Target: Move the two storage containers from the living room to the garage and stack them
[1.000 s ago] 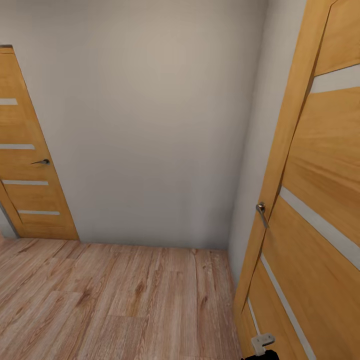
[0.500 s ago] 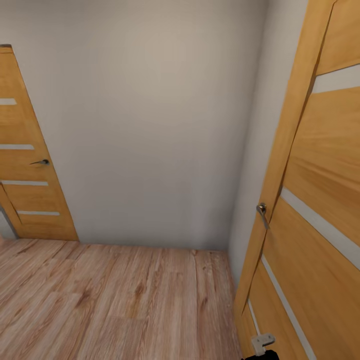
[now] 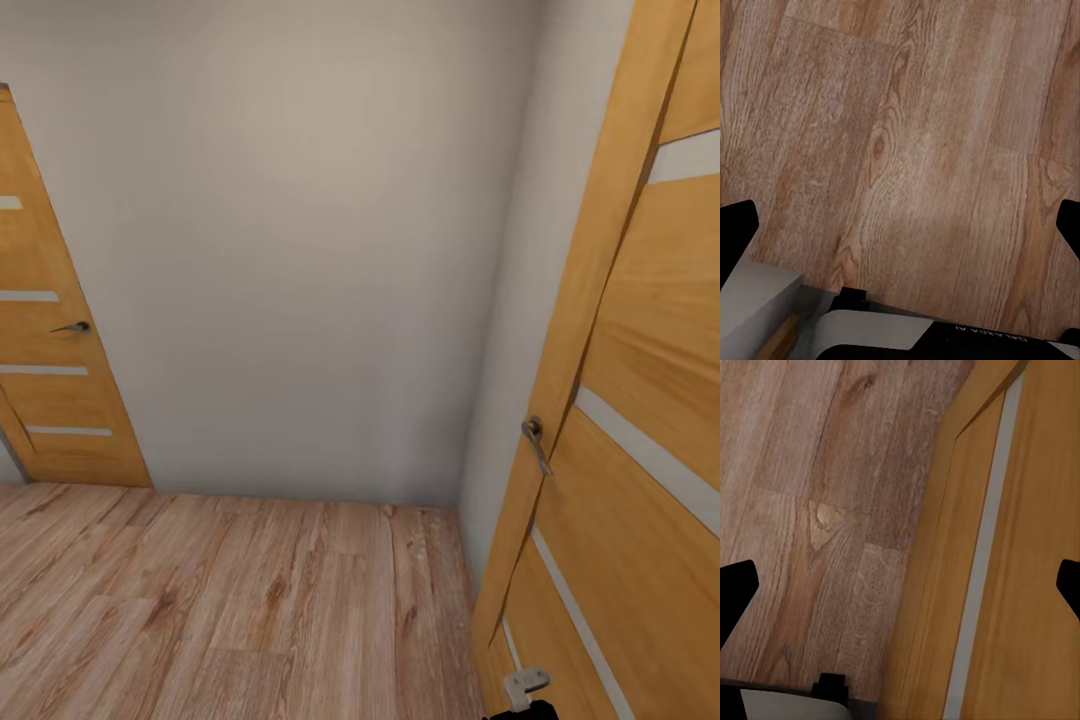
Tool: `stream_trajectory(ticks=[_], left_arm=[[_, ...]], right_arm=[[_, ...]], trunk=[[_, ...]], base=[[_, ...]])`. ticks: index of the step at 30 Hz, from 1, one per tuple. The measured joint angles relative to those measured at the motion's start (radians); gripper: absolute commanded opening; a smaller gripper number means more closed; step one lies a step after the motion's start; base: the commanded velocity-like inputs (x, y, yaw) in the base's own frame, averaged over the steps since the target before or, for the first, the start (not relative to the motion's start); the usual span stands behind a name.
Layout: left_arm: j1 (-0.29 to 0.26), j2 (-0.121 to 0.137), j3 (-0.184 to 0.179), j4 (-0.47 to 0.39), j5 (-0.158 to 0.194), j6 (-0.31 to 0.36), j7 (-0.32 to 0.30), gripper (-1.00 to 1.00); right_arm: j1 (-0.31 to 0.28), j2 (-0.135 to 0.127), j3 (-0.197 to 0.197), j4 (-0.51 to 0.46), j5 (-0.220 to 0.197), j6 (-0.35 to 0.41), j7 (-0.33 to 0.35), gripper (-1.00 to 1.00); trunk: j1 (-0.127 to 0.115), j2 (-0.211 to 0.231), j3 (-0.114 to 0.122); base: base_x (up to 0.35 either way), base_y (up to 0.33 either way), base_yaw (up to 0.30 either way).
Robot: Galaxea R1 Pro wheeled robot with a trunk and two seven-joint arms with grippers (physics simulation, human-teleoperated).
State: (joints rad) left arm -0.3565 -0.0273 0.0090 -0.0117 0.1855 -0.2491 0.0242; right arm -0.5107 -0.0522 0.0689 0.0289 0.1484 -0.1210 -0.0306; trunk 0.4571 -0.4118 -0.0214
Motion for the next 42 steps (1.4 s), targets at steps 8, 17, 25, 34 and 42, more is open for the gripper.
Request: stream_trajectory(ticks=[8, 17, 25, 34, 42], left_arm=[[0.0, 0.0, 0.0, 0.0, 0.0, 0.001, 0.0, 1.0], [0.0, 0.0, 0.0, 0.0, 0.0, 0.001, 0.0, 1.0], [0.0, 0.0, 0.0, 0.0, 0.0, 0.0, 0.0, 1.0], [0.0, 0.0, 0.0, 0.0, 0.0, 0.001, 0.0, 1.0], [0.0, 0.001, 0.0, 0.0, 0.001, 0.001, 0.0, 1.0]], right_arm=[[0.0, 0.0, 0.0, 0.0, 0.0, 0.0, 0.0, 1.0], [0.0, 0.0, 0.0, 0.0, 0.0, 0.0, 0.0, 1.0], [0.0, 0.0, 0.0, 0.0, 0.0, 0.0, 0.0, 1.0], [0.0, 0.0, 0.0, 0.0, 0.0, 0.0, 0.0, 1.0], [0.0, 0.0, 0.0, 0.0, 0.0, 0.0, 0.0, 1.0]], trunk=[[0.0, 0.0, 0.0], [0.0, 0.0, 0.0], [0.0, 0.0, 0.0], [0.0, 0.0, 0.0], [0.0, 0.0, 0.0]], base=[[0.037, 0.0, 0.0], [0.006, 0.0, 0.0], [0.0, 0.0, 0.0], [0.002, 0.0, 0.0], [0.158, 0.0, 0.0]])
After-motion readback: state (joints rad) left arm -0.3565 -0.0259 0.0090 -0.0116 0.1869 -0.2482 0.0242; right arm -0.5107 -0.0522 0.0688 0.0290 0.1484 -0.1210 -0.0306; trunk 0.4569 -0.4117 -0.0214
